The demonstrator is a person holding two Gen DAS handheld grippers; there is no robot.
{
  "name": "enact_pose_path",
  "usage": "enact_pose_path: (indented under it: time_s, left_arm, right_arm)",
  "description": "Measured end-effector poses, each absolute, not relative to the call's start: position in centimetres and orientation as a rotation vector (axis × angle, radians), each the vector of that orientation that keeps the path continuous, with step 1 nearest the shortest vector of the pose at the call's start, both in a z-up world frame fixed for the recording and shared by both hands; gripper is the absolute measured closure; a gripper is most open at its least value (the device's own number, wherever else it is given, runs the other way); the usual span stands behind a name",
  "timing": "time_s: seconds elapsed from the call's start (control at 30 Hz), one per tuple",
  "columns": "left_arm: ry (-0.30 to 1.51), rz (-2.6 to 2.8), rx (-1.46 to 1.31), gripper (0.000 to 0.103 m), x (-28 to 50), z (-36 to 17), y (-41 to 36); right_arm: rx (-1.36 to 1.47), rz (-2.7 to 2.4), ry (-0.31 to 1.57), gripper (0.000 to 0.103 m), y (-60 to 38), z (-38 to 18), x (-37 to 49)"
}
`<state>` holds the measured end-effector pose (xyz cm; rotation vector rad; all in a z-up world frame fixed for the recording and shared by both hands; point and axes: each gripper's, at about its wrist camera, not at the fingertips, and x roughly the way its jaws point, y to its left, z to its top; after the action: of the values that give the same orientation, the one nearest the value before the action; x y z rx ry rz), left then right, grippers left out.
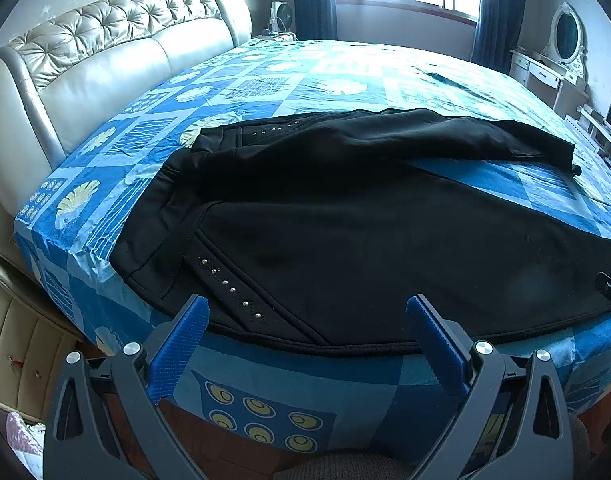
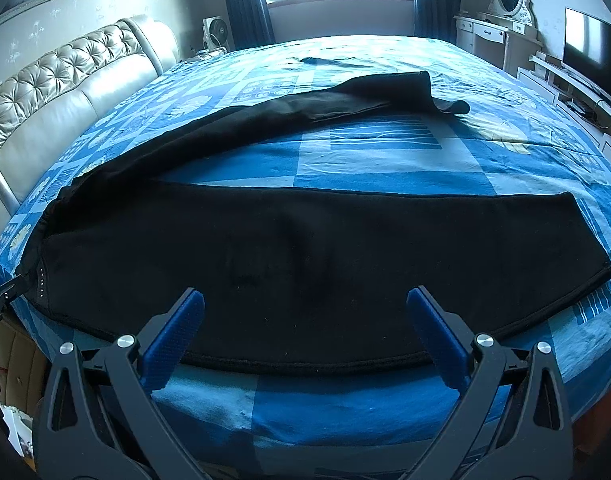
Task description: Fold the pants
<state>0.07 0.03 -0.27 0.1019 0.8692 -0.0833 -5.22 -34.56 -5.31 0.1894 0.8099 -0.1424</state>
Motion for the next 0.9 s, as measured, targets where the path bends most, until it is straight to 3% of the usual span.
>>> enact_pose_path:
  time_s: [0.9]
  left_arm:
    - [0.873,-0.089,0.109,0.004,0.06,-0.35,-0.14]
  right_arm:
    - [0.184,-0.136,0.818,0.002,-34.15,-5.76,-5.08]
